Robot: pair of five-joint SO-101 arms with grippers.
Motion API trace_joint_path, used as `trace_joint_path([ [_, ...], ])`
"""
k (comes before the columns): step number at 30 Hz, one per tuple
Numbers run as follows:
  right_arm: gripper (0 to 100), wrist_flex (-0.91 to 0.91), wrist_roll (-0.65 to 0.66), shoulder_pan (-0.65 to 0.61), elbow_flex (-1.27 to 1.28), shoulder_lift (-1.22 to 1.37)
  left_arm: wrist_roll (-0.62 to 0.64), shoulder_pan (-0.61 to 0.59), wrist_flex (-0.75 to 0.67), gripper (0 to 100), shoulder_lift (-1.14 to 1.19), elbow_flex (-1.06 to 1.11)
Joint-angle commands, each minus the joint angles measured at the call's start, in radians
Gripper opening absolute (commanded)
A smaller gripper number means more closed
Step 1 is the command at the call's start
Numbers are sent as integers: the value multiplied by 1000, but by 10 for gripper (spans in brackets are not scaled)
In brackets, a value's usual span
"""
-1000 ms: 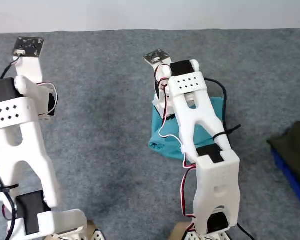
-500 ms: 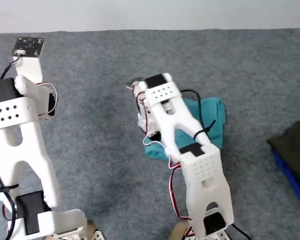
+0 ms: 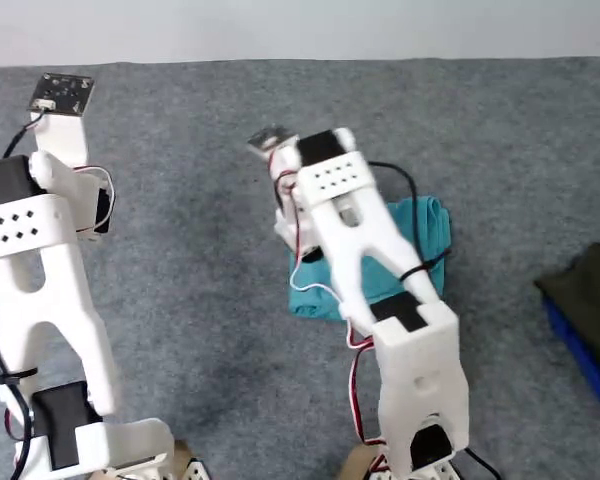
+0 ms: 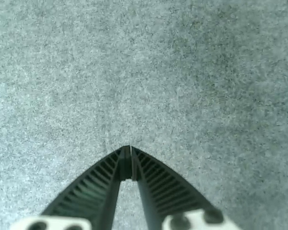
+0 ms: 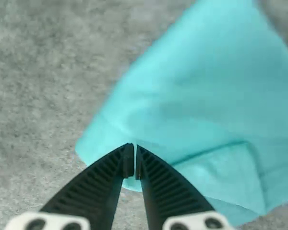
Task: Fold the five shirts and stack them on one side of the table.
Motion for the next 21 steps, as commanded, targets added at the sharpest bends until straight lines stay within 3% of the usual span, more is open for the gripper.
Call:
trace_joint_path([
  [1, 9, -44, -9, 101, -35, -44, -9, -8, 20, 6, -38, -2],
  [8, 9, -58, -8, 254, -35, 108, -9, -8, 20, 6, -38, -2],
  [21, 9, 54, -5, 387, -32, 111, -9, -8, 20, 6, -38, -2],
])
